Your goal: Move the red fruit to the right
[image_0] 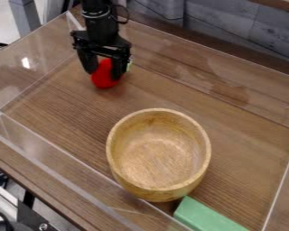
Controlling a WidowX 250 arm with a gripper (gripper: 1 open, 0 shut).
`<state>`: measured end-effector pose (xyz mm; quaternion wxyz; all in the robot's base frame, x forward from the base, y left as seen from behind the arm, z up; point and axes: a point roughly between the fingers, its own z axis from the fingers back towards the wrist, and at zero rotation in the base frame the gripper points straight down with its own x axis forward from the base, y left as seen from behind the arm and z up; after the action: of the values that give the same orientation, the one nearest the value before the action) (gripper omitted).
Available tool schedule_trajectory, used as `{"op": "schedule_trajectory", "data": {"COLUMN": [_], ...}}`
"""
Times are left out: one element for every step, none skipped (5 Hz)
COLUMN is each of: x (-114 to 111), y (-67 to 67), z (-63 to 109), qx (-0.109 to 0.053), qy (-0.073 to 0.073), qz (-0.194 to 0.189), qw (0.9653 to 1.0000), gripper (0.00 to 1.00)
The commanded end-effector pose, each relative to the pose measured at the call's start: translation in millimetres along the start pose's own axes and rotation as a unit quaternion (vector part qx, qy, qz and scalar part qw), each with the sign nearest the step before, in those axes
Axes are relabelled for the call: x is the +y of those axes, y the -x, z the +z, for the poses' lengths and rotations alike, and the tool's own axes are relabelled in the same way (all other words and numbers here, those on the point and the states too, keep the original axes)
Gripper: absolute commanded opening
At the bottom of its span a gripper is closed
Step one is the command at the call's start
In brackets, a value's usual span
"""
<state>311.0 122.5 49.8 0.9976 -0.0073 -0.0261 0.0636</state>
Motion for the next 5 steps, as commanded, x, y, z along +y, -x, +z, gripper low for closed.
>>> {"op": "schedule_trajectory", "data": {"x": [5, 14, 21, 26, 31], "y": [-13.0, -15.6, -17.6, -10.9, -4.3], "z": [28.4, 23.9, 18.5, 7.0, -2.0], "qx": [-0.038, -0.037, -0.037, -0.036, -0.035], "qy": [-0.009, -0.012, -0.016, -0.019, -0.020], "qz": [-0.024, -0.008, 0.008, 0.029, 0.049], "qw": [0.9989, 0.9992, 0.9991, 0.9988, 0.9980], "gripper": [1.00, 1.00, 1.00, 0.00, 0.00]}}
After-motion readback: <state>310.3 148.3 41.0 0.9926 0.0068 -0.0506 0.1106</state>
